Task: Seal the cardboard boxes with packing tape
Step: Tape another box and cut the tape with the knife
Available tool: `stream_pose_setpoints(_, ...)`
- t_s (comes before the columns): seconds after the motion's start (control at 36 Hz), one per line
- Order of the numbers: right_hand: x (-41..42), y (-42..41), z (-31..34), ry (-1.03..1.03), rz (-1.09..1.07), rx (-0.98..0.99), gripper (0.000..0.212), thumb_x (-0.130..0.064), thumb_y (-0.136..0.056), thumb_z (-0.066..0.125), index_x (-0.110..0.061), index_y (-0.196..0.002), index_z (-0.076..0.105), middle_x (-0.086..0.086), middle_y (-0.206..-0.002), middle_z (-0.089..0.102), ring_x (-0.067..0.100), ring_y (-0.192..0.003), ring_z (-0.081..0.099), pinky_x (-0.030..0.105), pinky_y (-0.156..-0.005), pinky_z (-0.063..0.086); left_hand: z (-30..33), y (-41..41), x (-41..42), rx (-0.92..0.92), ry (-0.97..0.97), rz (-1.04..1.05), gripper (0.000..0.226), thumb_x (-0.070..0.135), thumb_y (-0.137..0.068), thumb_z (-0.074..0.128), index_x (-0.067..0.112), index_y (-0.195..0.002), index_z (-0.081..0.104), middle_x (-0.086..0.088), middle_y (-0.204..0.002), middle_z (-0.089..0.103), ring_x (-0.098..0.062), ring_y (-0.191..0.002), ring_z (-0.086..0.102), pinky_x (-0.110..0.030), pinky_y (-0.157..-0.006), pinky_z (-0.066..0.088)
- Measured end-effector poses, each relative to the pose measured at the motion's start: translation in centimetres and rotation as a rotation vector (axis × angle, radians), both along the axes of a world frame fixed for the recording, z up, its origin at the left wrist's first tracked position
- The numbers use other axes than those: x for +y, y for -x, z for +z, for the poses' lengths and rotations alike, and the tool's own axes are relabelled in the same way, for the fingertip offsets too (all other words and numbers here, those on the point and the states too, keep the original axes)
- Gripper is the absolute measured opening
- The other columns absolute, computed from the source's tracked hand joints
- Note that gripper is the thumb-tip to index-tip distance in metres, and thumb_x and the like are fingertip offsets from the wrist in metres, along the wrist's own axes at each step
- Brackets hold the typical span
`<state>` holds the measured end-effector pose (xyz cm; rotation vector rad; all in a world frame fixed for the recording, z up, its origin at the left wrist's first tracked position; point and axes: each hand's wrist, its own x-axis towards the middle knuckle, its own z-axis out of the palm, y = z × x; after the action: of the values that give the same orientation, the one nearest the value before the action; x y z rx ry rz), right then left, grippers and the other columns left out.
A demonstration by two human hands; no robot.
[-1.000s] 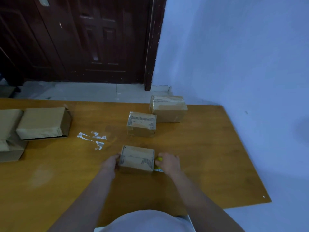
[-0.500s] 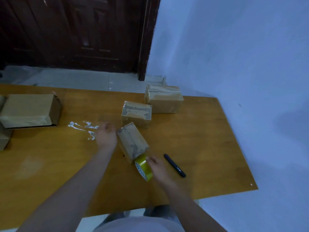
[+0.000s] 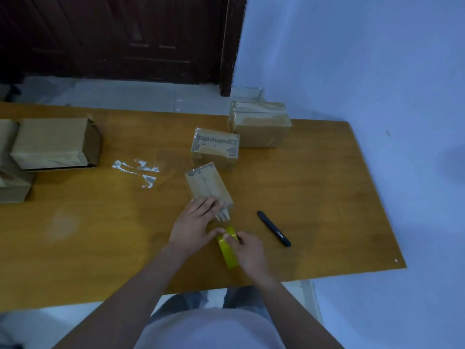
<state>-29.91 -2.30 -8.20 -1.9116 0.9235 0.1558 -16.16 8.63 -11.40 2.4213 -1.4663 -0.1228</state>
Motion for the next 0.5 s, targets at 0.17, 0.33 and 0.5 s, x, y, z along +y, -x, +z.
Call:
stream_pose_setpoints(0.17, -0.4, -0.5, 0.3, 0.085, 0.041, 0.139, 0.045, -0.042, -0.094, 0.052, -0.019, -0.059, 0.037, -0.006, -0.057, 0.041, 0.004, -0.049, 0.036, 0.016, -0.043, 0.031, -0.1, 0.9, 0.1, 0.016, -0.008, 0.019, 0.067, 0.061, -0.088, 0.033, 0.021, -0.14, 0.045, 0.001, -0.142, 0.05, -0.016, -0.134, 0.033, -0.043, -0.111, 0.024)
stream_pose_setpoints(0.33, -0.9, -0.8, -0.1, 0.067, 0.063, 0.206, 0.046, -0.049, -0.093, 0.05, -0.021, -0.059, 0.037, -0.008, -0.059, 0.041, 0.009, -0.056, 0.043, 0.017, -0.048, 0.029, 0.5, 1.1, 0.0, 0.101, -0.115, 0.047, 0.073, 0.068, -0.093, 0.013, 0.024, -0.144, 0.04, 0.003, -0.146, 0.045, -0.014, -0.138, 0.029, -0.047, -0.109, 0.029)
stream_pose_setpoints(0.5, -2.2, 0.0, -1.2, -0.151, 0.043, 0.102, 0.048, -0.052, -0.09, 0.051, -0.011, -0.114, 0.056, -0.001, -0.102, 0.057, 0.015, -0.097, 0.055, 0.023, -0.074, 0.038, 1.2, 1.3, -0.3, 0.201, -0.129, 0.091, 0.097, 0.088, -0.075, 0.002, 0.029, -0.15, 0.022, 0.01, -0.156, 0.02, -0.01, -0.144, 0.011, -0.05, -0.112, 0.024)
